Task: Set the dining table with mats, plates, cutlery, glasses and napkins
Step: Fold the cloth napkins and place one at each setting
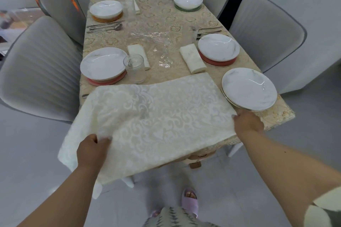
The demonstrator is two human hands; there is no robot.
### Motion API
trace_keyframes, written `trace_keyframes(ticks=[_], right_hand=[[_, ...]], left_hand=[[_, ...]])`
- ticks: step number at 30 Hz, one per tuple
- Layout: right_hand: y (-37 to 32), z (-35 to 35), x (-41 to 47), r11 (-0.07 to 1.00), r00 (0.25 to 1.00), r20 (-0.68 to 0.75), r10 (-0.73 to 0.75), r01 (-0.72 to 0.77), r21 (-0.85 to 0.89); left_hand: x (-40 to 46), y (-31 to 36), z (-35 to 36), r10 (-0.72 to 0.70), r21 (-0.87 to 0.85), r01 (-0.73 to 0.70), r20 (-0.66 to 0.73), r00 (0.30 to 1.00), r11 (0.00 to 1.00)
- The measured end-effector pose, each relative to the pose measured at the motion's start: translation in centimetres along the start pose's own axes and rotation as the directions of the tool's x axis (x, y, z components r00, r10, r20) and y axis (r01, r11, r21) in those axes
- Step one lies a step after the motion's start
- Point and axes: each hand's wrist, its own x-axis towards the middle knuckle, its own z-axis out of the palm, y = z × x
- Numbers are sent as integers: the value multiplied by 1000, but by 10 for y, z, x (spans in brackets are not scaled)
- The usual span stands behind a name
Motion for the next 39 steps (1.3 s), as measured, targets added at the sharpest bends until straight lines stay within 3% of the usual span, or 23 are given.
trace_keyframes(ticks=[3,5,9,13,16,23,25,29,35,39], right_hand=[[-1,-1,-4,961,983,-159,-94,49,-271],[-7,1,-6,931,948,-214,-234,155,-332],[-41,7,3,865,875,-5,-485,479,-148],[-70,10,20,871,849,202,-488,489,52],[-80,10,33,844,821,228,-524,536,10],[-96,2,49,782,771,285,-570,615,-100],[-109,-4,56,794,780,248,-574,605,-64],[-143,-13,75,767,757,143,-637,641,28],[-182,-2,100,691,664,341,-666,721,-54],[-196,-5,112,636,660,348,-666,746,-199]], left_hand=[[0,-1,1,5,32,-5,-8,1000,999],[-3,2,1,43,74,-39,-54,998,997],[-10,18,1,220,262,-160,-217,951,952],[-2,37,5,427,358,-324,-260,866,876],[8,49,8,538,413,-426,-207,817,805],[47,84,5,611,450,-513,-95,786,731],[63,96,5,584,479,-505,-19,811,718],[93,118,10,401,548,-428,176,899,719],[113,128,20,274,677,-378,262,925,632],[119,129,20,209,754,-359,292,933,550]])
